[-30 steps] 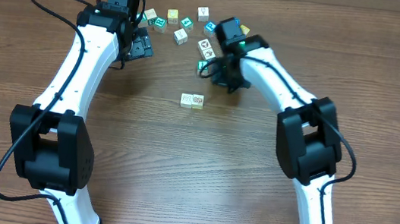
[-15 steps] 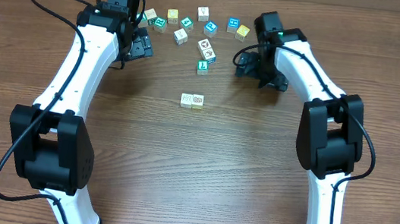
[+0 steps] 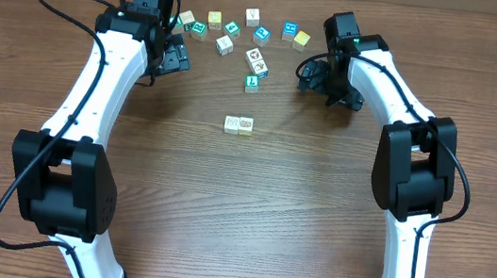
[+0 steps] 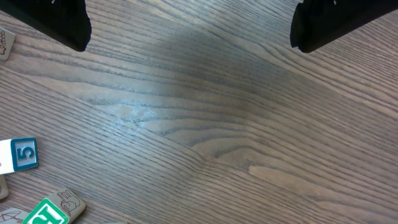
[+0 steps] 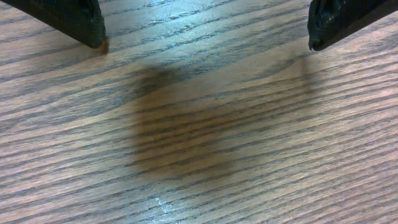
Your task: Form a horizontal line
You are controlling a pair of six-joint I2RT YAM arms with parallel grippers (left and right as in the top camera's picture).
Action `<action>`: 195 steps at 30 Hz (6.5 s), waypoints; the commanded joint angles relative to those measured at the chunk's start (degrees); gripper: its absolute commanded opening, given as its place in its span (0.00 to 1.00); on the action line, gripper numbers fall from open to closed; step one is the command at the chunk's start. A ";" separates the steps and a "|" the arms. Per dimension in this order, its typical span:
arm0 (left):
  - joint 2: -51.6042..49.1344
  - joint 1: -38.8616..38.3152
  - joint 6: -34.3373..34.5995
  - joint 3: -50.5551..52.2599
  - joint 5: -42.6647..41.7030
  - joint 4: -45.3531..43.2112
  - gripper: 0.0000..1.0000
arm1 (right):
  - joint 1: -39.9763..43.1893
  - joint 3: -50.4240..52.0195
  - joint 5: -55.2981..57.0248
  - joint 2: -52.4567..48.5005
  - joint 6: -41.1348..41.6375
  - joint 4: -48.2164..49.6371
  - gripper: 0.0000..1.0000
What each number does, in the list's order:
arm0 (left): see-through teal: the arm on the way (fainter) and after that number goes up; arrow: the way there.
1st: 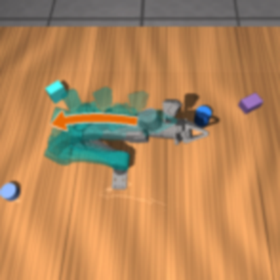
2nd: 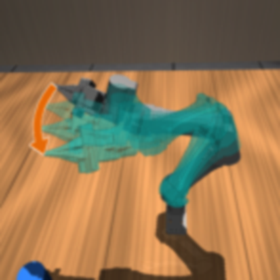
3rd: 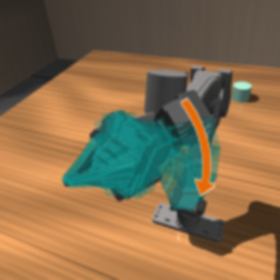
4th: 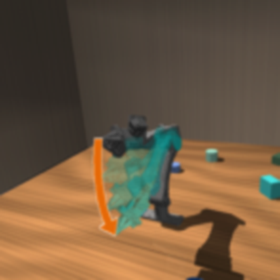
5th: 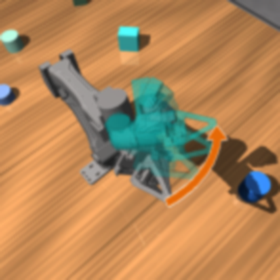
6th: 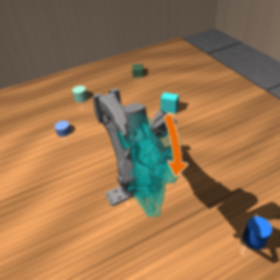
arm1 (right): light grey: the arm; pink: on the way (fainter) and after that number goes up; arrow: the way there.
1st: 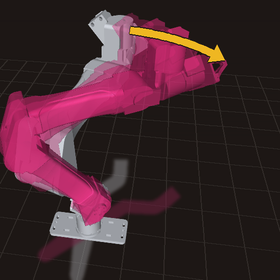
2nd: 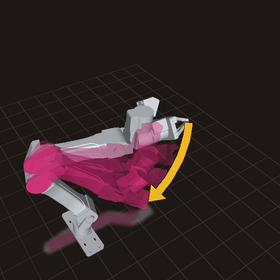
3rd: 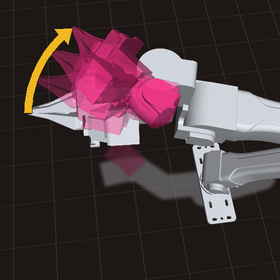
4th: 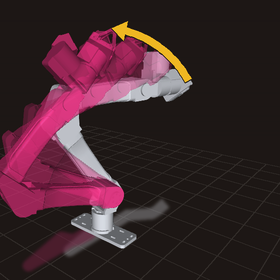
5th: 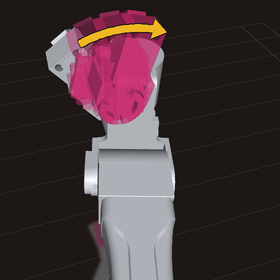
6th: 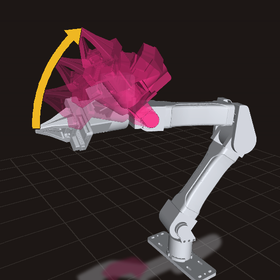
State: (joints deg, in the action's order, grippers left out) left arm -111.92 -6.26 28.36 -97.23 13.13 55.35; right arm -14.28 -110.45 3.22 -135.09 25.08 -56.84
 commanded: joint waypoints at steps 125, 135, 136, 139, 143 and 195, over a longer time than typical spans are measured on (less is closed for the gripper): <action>-0.74 -0.13 -0.07 -1.36 0.79 0.09 1.00 | 0.74 -27.69 -2.36 2.78 -8.98 -17.16 1.00; -0.74 -0.13 -0.07 -1.36 0.79 0.09 1.00 | -0.66 -26.36 -5.66 2.51 -10.69 -9.40 1.00; -0.74 -0.13 -0.07 -1.36 0.79 0.09 1.00 | -1.22 -26.03 -5.40 2.36 -11.69 -8.55 1.00; -0.74 -0.13 -0.07 -1.36 0.79 0.09 1.00 | -2.78 -24.85 -3.93 2.32 -12.07 -6.01 1.00; -0.74 -0.13 -0.07 -1.36 0.79 0.09 1.00 | -4.79 -22.32 -2.97 2.32 -12.11 -1.97 0.99; -0.74 -0.13 -0.07 -1.36 0.79 0.09 1.00 | -12.35 6.58 -6.27 2.25 -19.65 32.61 0.55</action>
State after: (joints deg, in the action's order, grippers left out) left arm -111.92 -6.26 28.36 -97.23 13.15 55.35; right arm -26.52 -105.54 -2.76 -133.99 5.76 -25.71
